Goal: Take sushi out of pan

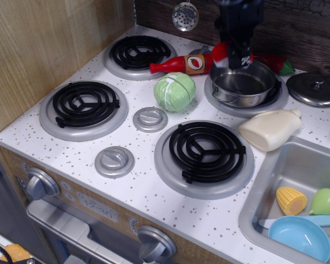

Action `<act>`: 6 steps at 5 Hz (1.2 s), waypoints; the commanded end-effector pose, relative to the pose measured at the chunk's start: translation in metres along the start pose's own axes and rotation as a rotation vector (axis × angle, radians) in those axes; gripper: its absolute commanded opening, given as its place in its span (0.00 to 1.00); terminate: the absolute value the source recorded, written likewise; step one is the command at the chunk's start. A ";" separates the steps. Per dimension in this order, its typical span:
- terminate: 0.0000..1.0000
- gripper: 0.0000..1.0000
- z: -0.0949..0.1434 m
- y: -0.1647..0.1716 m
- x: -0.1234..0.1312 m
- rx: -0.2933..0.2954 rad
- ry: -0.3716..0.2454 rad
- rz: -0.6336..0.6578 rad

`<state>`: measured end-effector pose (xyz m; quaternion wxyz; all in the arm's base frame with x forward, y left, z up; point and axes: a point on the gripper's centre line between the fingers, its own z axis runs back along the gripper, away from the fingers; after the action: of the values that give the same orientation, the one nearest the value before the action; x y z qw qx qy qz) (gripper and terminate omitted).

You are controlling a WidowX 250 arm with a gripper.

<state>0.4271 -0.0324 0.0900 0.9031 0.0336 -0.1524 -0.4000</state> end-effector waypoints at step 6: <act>0.00 1.00 -0.017 -0.092 -0.043 0.034 -0.212 0.378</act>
<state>0.3339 -0.0643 0.0373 0.9463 -0.0267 -0.2404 -0.2147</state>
